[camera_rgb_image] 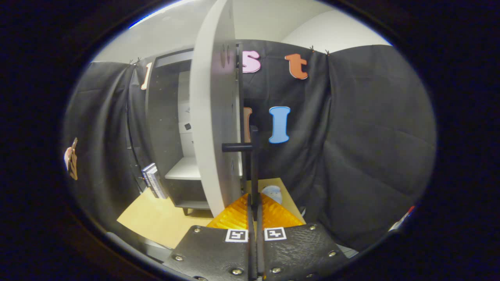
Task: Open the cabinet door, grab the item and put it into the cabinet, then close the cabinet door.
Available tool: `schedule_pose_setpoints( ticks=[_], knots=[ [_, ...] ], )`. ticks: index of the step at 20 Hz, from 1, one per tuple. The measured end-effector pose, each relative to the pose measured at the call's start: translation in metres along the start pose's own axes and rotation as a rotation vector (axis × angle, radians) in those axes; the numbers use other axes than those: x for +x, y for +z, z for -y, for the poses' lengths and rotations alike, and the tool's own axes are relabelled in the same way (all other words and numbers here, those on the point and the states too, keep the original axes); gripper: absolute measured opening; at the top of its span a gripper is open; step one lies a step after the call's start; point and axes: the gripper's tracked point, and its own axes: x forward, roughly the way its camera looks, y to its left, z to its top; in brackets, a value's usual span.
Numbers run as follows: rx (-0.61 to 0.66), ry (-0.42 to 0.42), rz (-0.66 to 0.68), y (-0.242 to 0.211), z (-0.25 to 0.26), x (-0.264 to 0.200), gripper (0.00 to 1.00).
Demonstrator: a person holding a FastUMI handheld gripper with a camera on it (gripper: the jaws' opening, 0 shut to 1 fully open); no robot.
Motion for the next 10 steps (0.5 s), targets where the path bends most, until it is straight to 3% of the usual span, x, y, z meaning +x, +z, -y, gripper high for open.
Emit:
schedule_pose_setpoints(
  ticks=[5, 10],
  knots=[
    [0.206, -0.097, 0.134, 0.025, 0.048, -0.032, 0.01],
    [0.197, -0.081, 0.172, 0.037, 0.046, -0.051, 0.01]
  ],
)
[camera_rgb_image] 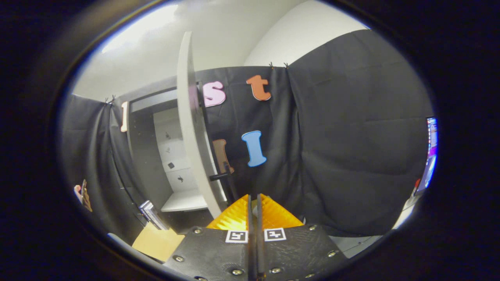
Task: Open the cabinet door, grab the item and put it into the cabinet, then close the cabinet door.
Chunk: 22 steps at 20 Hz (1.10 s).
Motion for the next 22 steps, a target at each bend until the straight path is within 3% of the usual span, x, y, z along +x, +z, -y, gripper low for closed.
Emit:
schedule_pose_setpoints(
  ticks=[6, 12, 16, 22],
  knots=[
    [-0.133, 0.108, -0.035, -0.016, -0.052, 0.005, 0.01],
    [-0.203, 0.27, -0.057, -0.028, -0.111, 0.011, 0.01],
    [-0.216, 0.372, -0.074, -0.043, -0.16, 0.019, 0.01],
    [-0.23, 0.448, -0.133, -0.079, -0.2, 0.045, 0.01]
  ],
)
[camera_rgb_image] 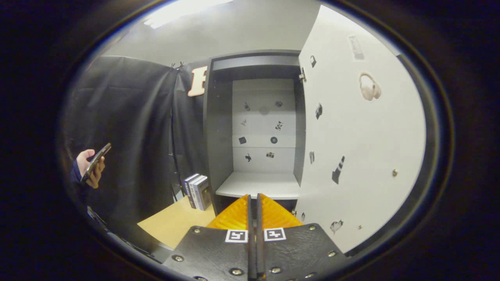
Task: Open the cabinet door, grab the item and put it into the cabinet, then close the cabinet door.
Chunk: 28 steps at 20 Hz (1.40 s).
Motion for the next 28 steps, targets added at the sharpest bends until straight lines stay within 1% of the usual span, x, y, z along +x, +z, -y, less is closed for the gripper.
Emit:
schedule_pose_setpoints(
  ticks=[3, 5, 7, 8, 10, 11, 13, 14, 15, 20, 25, 28],
  knots=[
    [0.0, 0.015, -0.065, -0.027, -0.007, 0.02, 0.01],
    [-0.008, 0.04, -0.122, -0.056, -0.008, 0.033, 0.01],
    [-0.015, 0.079, -0.19, -0.085, -0.016, 0.041, 0.08],
    [-0.023, 0.093, -0.226, -0.1, -0.019, 0.046, 0.2],
    [-0.043, 0.123, -0.302, -0.133, -0.026, 0.054, 0.28],
    [-0.058, 0.134, -0.34, -0.15, -0.028, 0.057, 0.32],
    [-0.082, 0.166, -0.405, -0.179, -0.032, 0.061, 0.33],
    [-0.084, 0.182, -0.441, -0.195, -0.036, 0.063, 0.38],
    [-0.086, 0.195, -0.468, -0.208, -0.04, 0.062, 0.4],
    [-0.09, 0.223, -0.597, -0.265, -0.041, 0.067, 0.4],
    [-0.151, 0.269, -0.722, -0.321, -0.042, 0.062, 0.4],
    [-0.184, 0.301, -0.773, -0.346, -0.044, 0.063, 0.4]
  ],
)
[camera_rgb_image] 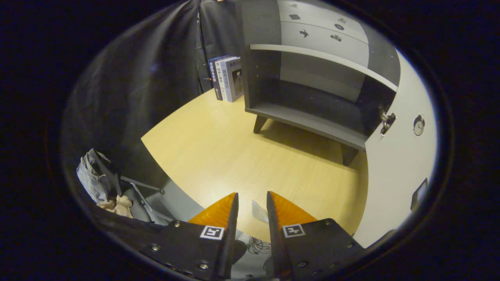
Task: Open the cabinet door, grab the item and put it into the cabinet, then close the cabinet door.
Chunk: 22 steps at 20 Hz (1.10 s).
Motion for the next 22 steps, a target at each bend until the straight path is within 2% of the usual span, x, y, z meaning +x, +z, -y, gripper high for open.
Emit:
schedule_pose_setpoints(
  ticks=[1, 2, 5, 6, 7, 14, 22],
  knots=[
    [-0.009, 0.012, -0.014, -0.004, -0.001, 0.005, 0.4],
    [-0.025, 0.008, -0.027, -0.007, 0.002, 0.01, 0.53],
    [-0.057, 0.011, -0.073, -0.023, 0.004, 0.028, 0.55],
    [-0.054, 0.015, -0.088, -0.028, 0.004, 0.033, 0.61],
    [-0.052, 0.013, -0.101, -0.032, 0.006, 0.039, 0.62],
    [-0.011, 0.012, -0.177, -0.057, 0.008, 0.077, 0.62],
    [0.0, 0.015, -0.228, -0.074, 0.008, 0.094, 0.61]
  ],
)
